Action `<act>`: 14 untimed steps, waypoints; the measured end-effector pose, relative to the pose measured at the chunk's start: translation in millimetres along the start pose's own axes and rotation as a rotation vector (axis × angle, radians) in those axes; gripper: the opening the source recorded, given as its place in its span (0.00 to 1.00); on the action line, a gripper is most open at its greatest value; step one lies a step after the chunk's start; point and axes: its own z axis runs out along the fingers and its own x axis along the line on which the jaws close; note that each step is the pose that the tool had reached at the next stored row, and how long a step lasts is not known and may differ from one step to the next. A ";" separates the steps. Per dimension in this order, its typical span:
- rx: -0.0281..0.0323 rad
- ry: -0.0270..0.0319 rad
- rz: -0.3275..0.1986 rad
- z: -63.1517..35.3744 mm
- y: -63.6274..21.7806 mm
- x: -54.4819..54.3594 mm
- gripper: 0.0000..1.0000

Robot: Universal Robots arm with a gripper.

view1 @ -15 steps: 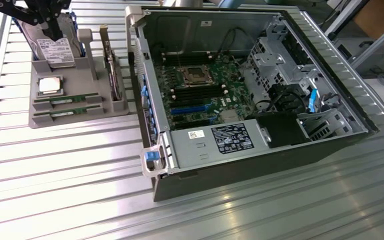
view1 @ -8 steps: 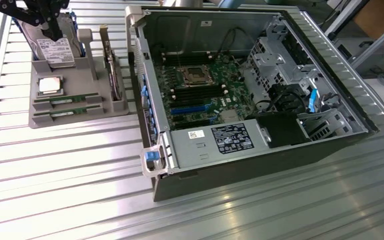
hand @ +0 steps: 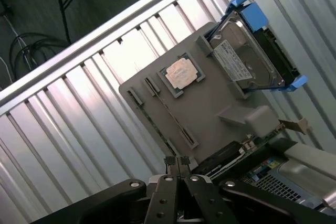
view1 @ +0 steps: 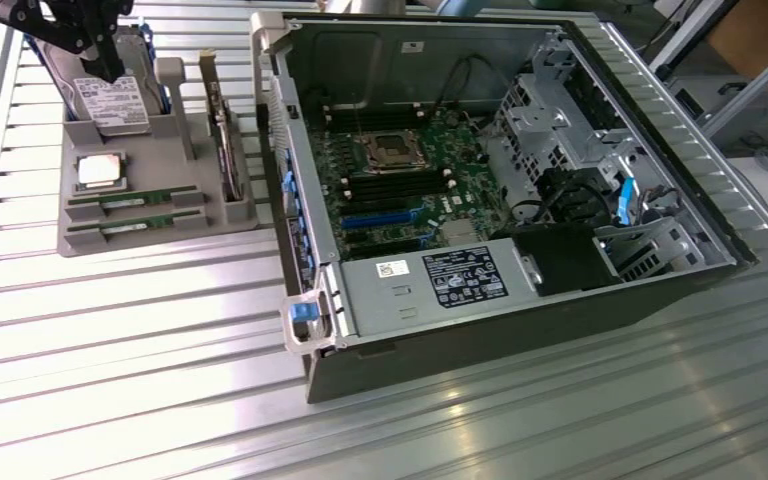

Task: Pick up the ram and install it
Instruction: 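Pick up the ram and move it above insertion slot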

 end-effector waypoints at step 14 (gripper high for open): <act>-0.0045 0.0081 -0.181 0.0 0.0 0.0 0.10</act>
